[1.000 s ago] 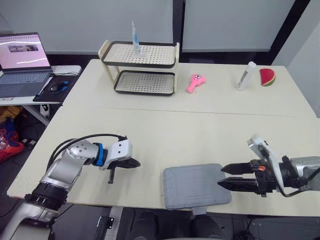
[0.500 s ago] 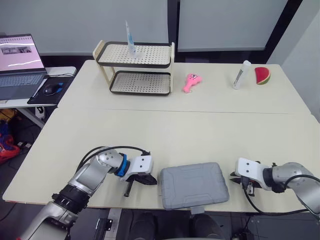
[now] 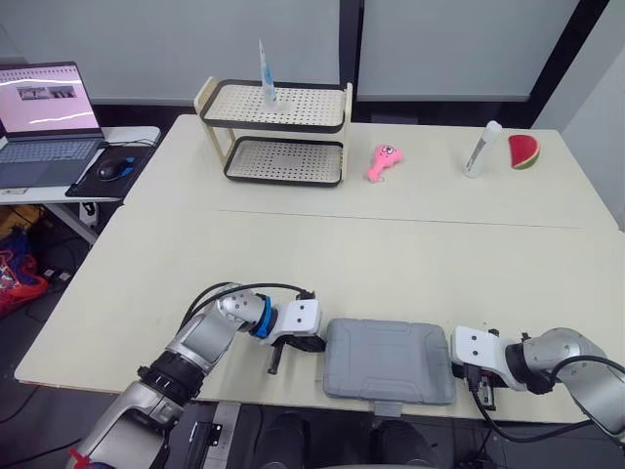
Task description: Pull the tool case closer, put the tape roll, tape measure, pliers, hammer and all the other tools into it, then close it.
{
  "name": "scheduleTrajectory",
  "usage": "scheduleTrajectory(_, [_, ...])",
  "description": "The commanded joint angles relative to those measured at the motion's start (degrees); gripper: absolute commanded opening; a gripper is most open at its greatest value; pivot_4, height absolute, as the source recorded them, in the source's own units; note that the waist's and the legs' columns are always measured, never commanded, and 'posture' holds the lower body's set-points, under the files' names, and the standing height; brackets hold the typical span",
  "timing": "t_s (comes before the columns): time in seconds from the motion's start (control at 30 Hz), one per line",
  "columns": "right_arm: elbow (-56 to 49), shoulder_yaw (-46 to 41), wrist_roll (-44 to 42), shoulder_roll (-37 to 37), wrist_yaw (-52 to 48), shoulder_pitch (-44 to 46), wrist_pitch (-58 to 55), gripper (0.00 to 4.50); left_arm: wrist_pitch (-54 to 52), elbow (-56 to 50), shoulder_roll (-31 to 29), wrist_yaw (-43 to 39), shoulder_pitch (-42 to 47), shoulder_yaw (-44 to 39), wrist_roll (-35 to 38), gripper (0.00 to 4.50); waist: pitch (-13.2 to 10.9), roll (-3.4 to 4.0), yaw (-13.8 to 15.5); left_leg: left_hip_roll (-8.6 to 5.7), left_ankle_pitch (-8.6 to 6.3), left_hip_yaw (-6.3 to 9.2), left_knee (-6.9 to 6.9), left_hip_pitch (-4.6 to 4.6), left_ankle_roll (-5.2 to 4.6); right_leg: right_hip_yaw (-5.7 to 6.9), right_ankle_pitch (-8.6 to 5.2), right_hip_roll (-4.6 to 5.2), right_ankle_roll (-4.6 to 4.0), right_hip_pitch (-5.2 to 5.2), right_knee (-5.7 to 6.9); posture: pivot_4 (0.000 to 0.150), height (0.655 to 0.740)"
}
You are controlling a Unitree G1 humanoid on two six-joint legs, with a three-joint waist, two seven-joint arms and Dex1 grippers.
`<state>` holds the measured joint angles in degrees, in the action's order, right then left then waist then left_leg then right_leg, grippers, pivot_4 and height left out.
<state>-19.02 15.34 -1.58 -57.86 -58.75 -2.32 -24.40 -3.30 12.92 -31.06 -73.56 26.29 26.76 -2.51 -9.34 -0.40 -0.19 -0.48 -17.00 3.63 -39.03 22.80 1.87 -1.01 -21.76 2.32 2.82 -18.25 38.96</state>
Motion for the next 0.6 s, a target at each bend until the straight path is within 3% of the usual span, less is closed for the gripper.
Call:
scheduleTrajectory(0.03, [-2.5,-0.55,-0.84,0.76,-0.51,-0.3,-0.2,0.0,1.99,-0.16,1.23,0.34,1.22,-0.59,0.6,0.0,0.0,0.0,-0.01,0.0,0.0,0.0,0.0,0.0,0.0,0.0,0.0,0.0,0.0,0.0,0.0,0.15,0.74])
scheduleTrajectory(0.27, [-1.54,-0.91,-0.23,1.66,-0.11,0.01,0.16,0.0,0.43,-3.43,-1.0,-3.63,-0.79,0.69,1.68,0.0,0.0,0.0,-0.17,0.01,0.0,0.0,0.0,-0.01,0.0,0.01,0.0,-0.01,0.0,0.0,0.01,0.15,0.74])
scheduleTrajectory(0.6, [-2.96,-0.5,-0.1,1.6,-0.58,-1.62,-0.16,0.0,-1.12,-6.05,-0.97,-3.24,-2.97,0.95,0.72,0.0,0.01,0.0,-0.13,0.02,0.0,0.03,0.0,-0.01,0.0,0.01,0.0,-0.02,0.0,0.01,0.01,0.15,0.74])
